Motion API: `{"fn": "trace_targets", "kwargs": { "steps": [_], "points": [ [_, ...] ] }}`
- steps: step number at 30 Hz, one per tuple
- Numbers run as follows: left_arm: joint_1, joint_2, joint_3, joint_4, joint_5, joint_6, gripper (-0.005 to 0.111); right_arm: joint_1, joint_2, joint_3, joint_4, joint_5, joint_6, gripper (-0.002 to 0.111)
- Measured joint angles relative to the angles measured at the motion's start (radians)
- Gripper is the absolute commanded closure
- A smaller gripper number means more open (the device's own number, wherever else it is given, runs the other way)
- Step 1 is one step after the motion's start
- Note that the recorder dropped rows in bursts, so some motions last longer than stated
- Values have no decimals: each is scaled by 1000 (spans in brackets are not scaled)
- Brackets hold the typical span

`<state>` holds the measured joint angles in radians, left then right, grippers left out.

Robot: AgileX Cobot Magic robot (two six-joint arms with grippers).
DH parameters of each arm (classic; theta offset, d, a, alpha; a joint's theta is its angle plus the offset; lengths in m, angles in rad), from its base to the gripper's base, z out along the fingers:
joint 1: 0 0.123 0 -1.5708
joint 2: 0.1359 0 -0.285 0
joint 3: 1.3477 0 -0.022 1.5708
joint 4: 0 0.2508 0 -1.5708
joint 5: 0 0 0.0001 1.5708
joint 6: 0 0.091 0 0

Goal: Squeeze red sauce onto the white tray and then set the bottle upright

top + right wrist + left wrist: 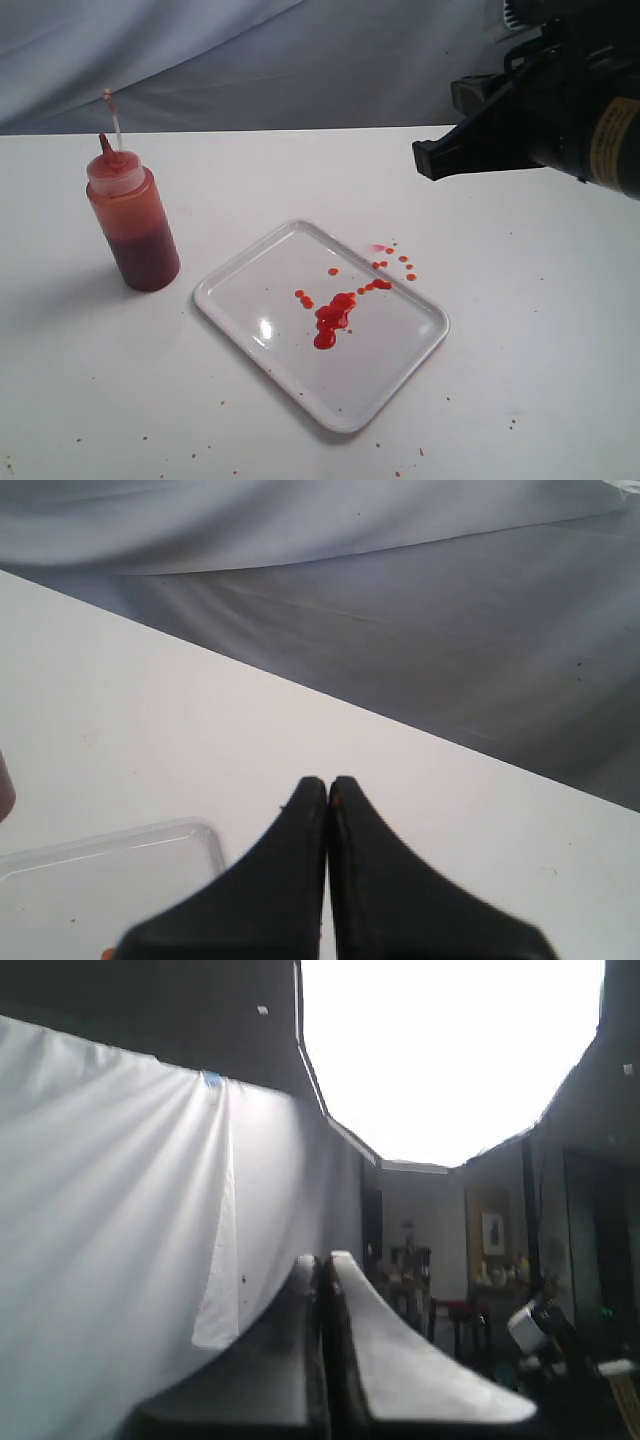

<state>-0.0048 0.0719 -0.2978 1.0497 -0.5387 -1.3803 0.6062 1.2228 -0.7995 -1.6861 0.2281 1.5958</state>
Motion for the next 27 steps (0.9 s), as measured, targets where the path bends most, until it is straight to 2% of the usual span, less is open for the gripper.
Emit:
{"fn": "trace_targets", "kwargs": {
  "steps": [5,9,12,15,18,27],
  "points": [
    [0,0,121,-532,60,522,107,0,0,0,0,0,0,108],
    [0,0,196,-927,268,918,107,0,0,0,0,0,0,108],
    [0,-10,229,-1129,427,1254,107,0,0,0,0,0,0,108],
    [0,-45,245,-1183,526,1442,107,0,0,0,0,0,0,108],
    [0,-65,268,-1173,606,1527,107,0,0,0,0,0,0,108],
    [0,-69,293,-1103,809,1556,107,0,0,0,0,0,0,108]
  ]
}}
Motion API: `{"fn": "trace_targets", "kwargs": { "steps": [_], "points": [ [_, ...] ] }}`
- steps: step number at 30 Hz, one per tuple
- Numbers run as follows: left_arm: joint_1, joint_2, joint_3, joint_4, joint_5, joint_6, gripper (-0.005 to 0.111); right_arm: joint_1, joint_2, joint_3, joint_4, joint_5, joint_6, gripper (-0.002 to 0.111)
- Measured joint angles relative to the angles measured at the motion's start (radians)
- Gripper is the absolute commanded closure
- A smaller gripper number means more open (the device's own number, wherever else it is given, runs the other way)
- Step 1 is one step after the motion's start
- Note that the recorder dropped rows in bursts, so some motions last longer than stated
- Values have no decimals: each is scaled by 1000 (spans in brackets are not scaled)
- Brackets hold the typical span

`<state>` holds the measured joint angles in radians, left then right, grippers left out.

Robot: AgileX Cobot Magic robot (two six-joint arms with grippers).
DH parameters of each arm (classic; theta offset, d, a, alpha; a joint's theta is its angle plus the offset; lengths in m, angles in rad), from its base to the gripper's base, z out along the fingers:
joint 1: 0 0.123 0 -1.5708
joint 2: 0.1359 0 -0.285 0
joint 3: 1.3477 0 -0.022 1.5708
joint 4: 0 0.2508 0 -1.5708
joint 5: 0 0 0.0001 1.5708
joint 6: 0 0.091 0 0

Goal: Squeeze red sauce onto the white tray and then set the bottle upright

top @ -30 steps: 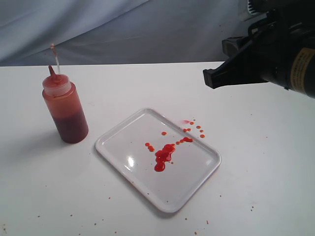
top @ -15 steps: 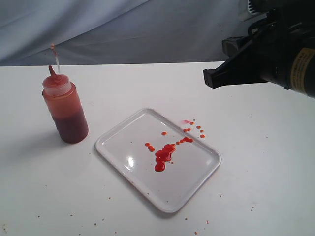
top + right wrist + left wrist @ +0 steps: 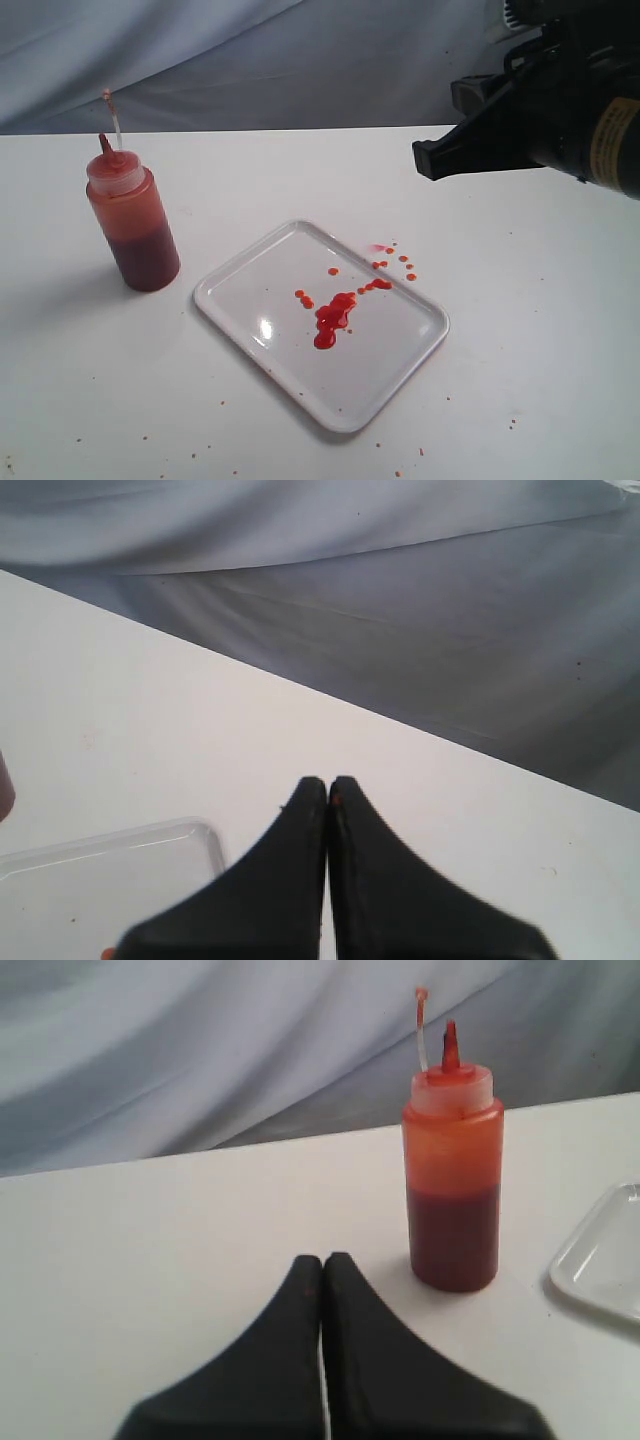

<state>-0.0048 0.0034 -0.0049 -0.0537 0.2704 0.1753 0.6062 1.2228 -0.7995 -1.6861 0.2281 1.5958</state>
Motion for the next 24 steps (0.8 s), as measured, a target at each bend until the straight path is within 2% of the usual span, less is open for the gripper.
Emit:
{"fn": "trace_targets", "kwargs": {
  "steps": [5,10,14,24],
  "points": [
    [-1,0,0,8,28,-39,107,0,0,0,0,0,0,108],
    [-89,0,0,8,28,-58,107,0,0,0,0,0,0,108],
    [-91,0,0,-34,28,-60,107,0,0,0,0,0,0,108],
    [-91,0,0,-34,11,-60,107,0,0,0,0,0,2,108]
  ]
}}
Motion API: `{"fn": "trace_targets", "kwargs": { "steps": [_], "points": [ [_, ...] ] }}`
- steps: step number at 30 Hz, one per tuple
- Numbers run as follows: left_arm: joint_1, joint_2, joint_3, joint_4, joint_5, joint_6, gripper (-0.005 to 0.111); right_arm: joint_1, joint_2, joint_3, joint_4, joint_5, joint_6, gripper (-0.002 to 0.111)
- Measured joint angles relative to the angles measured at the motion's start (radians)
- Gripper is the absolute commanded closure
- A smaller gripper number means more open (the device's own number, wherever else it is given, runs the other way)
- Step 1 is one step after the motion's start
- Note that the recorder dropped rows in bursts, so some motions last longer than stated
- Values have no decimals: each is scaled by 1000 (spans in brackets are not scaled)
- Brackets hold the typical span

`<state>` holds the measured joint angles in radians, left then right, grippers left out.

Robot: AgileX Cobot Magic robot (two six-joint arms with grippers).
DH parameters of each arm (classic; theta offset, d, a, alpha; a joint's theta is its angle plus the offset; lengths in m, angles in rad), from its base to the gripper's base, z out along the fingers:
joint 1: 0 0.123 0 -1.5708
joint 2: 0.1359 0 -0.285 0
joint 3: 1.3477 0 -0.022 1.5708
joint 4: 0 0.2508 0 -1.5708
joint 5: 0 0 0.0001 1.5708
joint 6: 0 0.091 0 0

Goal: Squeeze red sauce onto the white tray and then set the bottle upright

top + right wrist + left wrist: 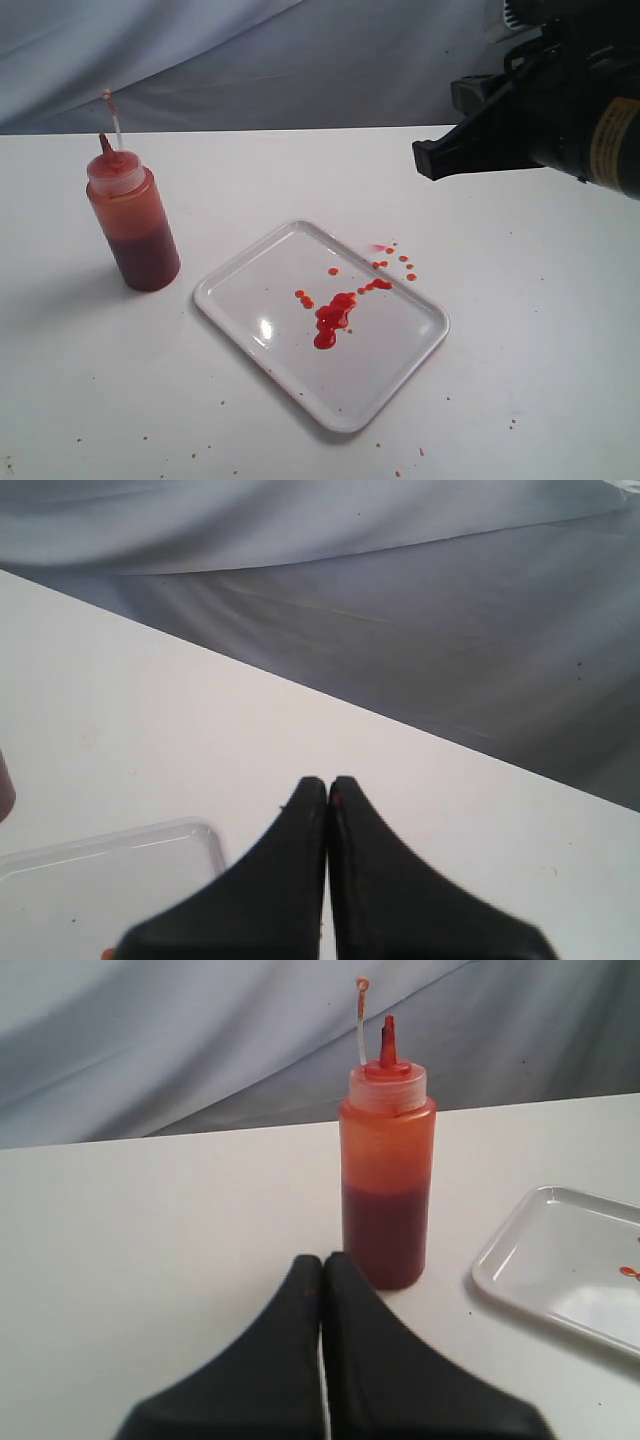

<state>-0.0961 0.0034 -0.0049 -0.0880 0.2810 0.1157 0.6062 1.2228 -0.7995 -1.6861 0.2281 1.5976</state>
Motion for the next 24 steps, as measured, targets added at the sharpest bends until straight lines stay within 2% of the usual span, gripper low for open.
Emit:
{"fn": "trace_targets", "kwargs": {
  "steps": [24],
  "points": [
    [0,0,0,0,-13,0,107,0,0,0,0,0,0,108]
  ]
}}
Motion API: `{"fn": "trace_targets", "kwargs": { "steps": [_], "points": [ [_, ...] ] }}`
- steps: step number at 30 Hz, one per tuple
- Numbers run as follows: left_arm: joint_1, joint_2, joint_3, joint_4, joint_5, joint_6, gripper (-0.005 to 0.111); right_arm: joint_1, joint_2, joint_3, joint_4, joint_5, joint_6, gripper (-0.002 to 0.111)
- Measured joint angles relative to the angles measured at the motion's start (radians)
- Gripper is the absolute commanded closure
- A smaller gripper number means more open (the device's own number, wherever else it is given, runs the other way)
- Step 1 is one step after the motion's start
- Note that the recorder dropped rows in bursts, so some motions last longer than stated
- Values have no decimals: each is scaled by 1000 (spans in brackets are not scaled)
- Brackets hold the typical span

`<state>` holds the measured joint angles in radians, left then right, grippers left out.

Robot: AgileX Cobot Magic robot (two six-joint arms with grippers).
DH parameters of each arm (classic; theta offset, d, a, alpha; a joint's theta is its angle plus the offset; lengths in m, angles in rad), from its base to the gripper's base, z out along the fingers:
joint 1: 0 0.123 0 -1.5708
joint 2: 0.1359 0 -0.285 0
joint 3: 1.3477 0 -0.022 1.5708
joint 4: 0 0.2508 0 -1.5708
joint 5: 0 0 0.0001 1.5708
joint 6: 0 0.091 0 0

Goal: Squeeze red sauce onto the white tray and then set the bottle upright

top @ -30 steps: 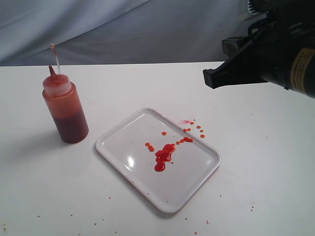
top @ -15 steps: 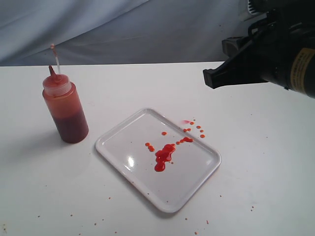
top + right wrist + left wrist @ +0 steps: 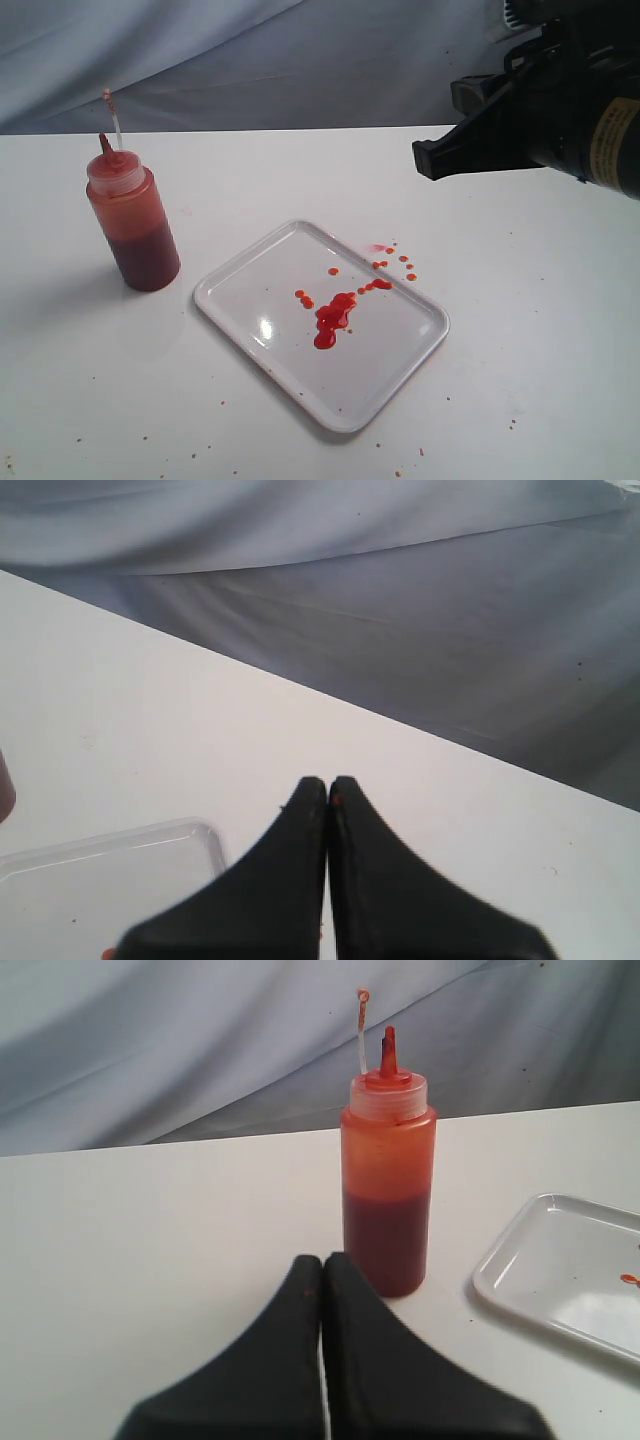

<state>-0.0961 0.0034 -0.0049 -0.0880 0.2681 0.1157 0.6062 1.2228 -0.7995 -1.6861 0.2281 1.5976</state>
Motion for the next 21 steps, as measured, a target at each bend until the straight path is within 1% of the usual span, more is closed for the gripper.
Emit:
{"fn": "trace_targets", "kwargs": {
  "steps": [13,18,21],
  "points": [
    [0,0,0,0,0,0,107,0,0,0,0,0,0,108],
    [45,0,0,0,0,0,107,0,0,0,0,0,0,108],
    [55,0,0,0,0,0,107,0,0,0,0,0,0,108]
  ]
}}
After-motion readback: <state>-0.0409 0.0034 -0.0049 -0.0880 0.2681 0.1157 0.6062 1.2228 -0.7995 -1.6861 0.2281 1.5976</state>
